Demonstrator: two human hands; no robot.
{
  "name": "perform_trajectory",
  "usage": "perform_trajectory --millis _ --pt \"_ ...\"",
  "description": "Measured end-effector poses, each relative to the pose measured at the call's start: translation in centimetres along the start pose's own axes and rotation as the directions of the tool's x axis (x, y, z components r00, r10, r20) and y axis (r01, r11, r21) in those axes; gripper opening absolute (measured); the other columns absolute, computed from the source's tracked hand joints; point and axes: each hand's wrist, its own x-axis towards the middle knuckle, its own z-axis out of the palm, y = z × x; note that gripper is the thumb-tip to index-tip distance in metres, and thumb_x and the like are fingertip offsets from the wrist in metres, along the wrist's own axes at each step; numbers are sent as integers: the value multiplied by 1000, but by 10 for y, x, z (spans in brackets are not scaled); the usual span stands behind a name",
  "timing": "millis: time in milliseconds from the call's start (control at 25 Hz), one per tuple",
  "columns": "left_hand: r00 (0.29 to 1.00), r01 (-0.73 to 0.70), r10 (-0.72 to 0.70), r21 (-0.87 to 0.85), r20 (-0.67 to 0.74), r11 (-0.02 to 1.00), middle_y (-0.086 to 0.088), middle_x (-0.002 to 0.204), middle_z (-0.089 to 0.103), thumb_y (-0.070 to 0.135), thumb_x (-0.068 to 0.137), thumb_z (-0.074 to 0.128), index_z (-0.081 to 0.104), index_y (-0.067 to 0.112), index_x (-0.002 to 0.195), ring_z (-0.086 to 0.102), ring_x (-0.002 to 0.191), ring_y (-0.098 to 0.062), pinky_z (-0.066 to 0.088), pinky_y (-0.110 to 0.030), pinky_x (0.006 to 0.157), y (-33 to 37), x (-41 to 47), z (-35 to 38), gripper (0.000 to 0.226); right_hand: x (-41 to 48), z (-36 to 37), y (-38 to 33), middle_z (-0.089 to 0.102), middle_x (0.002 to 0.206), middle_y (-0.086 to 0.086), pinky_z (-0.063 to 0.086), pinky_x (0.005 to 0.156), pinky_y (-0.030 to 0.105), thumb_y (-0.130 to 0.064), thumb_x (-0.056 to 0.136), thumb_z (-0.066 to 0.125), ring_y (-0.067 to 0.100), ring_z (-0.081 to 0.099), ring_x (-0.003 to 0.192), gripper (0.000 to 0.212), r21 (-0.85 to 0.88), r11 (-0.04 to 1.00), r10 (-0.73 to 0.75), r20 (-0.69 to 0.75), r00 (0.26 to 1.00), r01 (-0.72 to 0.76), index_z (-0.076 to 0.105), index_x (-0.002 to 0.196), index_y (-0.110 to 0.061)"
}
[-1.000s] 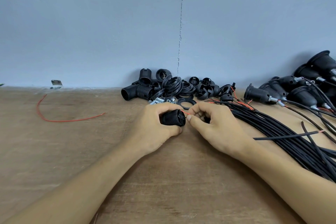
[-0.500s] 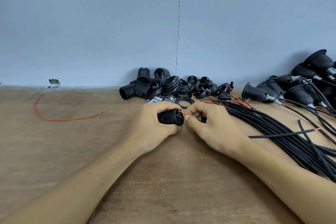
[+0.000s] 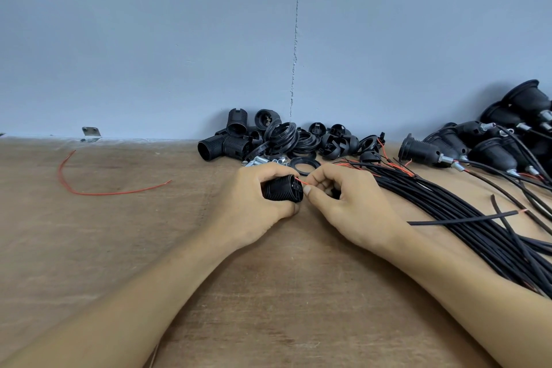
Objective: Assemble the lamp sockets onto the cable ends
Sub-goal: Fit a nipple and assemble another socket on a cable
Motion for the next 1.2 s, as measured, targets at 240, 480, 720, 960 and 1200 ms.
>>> perform_trajectory --millis 240,480,720,960,1200 --pt "999 -4 7 -107 35 994 17 103 76 3 70 85 72 38 100 70 103 -2 52 -30 99 -6 2 -4 48 1 -4 4 68 71 -3 51 65 25 -21 89 73 16 62 62 4 201 979 29 -19 999 -25 72 86 -22" --pt "999 18 -12 -147 42 989 19 104 75 -2 71 86 72 41 98 69 104 1 47 -18 93 -7 2 -5 53 0 -6 4 66 65 -5 50 62 23 -20 92 71 11 61 58 5 329 943 33 62 998 -52 72 87 -18" --pt "999 14 -7 -142 46 990 18 106 76 -2 70 85 73 40 100 69 106 0 49 -23 98 -6 2 -6 53 1 -10 2 65 61 3 41 59 13 -25 95 66 9 60 59 14 328 941 52 106 993 -84 73 84 -19" --pt "996 46 -34 -146 80 988 12 106 76 -1 70 85 66 37 98 73 99 -10 56 -38 96 -9 1 -7 51 -3 -11 -1 67 65 3 45 61 19 -22 93 68 15 61 62 9 198 980 -6 108 994 -16 69 85 -24" --pt "997 41 -31 -150 70 988 11 104 75 16 64 82 66 40 97 73 97 -9 55 -37 94 -9 2 -5 44 -3 -11 -3 59 67 -19 40 61 13 -20 91 70 7 57 64 10 70 994 -89 49 995 86 68 84 -26"
